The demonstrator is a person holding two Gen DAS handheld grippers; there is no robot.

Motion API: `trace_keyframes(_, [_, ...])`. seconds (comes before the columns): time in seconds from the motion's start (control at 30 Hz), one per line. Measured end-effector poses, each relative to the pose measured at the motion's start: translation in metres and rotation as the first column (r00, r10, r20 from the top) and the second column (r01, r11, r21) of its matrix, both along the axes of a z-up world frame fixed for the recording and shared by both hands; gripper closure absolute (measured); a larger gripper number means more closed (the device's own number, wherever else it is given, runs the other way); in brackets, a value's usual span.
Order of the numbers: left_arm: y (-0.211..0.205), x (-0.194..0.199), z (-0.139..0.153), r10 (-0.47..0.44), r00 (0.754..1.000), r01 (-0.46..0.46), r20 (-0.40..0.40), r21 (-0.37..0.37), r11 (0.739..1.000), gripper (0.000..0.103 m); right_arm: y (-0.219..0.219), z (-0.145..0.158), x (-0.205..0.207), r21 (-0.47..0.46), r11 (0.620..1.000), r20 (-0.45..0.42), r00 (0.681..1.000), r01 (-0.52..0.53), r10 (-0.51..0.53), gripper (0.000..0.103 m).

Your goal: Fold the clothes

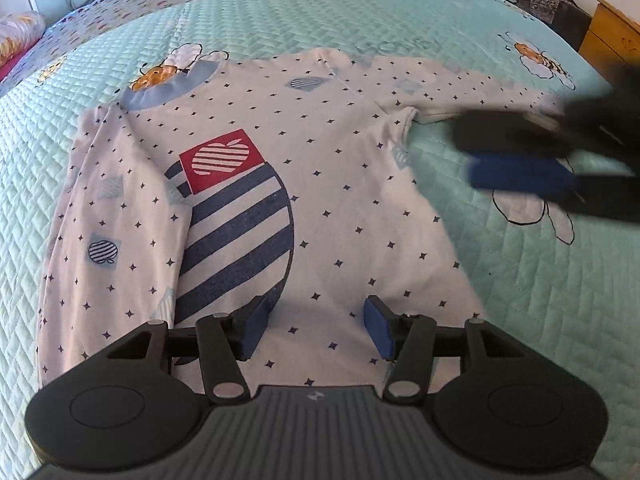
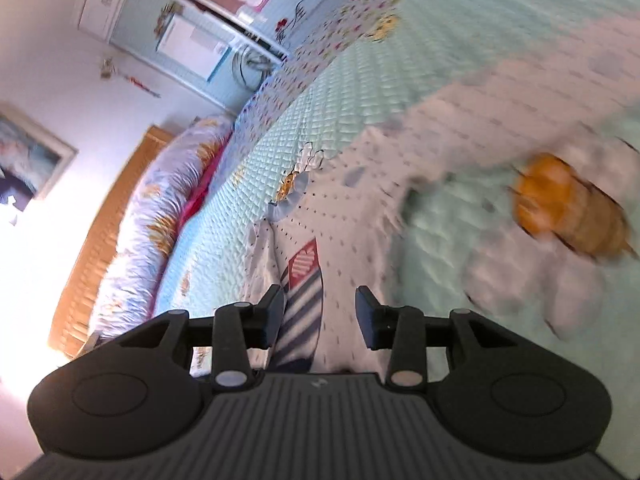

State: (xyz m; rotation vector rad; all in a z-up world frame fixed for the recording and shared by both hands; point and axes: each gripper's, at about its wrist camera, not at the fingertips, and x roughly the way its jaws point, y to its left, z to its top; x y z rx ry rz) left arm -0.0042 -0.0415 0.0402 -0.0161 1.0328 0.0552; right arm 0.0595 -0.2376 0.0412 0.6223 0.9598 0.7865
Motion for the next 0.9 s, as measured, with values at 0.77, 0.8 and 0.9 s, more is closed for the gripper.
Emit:
trace_keyframes(0.77, [0.004, 0.005, -0.002, -0.037, 0.999, 0.036, -0.007, -0.018, 0.999, 0.036, 0.068, -0.027, 0.043, -0.330, 0.925, -0.013, 0.981, -0.186, 0.193, 0.071])
trace_keyframes(0.8, [0.004, 0.005, -0.002, -0.037, 0.999, 0.036, -0.008, -0.018, 0.999, 0.036, 0.063, -0.027, 0.042, -0.303, 0.938, -0.016, 0.985, -0.171, 0.174, 0.071])
trace_keyframes(0.9, [0.004, 0.005, -0.002, -0.035, 0.999, 0.035, -0.010, -0.017, 0.999, 0.036, 0.042, -0.022, 0.034, -0.224, 0.969, -0.022, 0.994, -0.105, 0.103, 0.069])
